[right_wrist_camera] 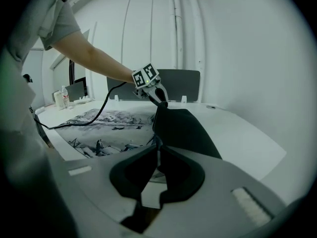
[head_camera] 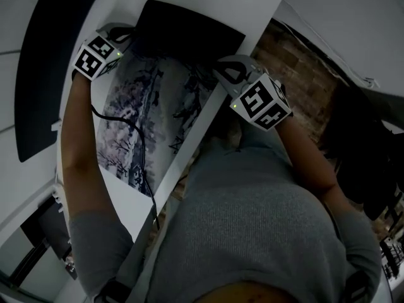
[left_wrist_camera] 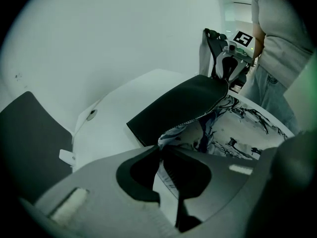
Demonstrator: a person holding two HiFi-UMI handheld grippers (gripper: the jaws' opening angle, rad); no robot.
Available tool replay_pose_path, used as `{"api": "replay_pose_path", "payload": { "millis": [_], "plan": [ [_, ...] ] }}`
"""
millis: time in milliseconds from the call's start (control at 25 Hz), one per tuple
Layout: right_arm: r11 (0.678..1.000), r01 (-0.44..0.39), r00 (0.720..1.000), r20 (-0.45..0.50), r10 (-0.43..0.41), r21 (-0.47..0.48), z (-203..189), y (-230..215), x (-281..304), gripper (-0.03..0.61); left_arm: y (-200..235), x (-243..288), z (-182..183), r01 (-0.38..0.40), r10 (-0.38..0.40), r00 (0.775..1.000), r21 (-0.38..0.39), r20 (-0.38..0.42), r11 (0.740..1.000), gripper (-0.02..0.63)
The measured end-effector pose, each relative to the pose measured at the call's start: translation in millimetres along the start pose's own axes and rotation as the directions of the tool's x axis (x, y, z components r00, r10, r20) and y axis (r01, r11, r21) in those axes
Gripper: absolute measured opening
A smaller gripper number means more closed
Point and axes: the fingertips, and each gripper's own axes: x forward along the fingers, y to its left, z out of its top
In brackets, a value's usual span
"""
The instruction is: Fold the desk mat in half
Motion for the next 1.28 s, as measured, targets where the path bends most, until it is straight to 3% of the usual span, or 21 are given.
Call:
{"api": "replay_pose_path", "payload": {
  "millis": [640,1280],
  "plan": [
    [0.999,-0.034,0.999,-0.013,0.034,-0.033,5,93,11,0.029,-42,-37,-54,-0.081,0.081,0.997,0.023,-0.014,0.996,0.031],
    [0.998,-0.04,0.999,-0.011,0.039,-0.049,14,161,17,0.028,-80,-71,-102,-0.129,0.129,0.992,-0.008,-0.002,0.992,0.031]
  ]
}}
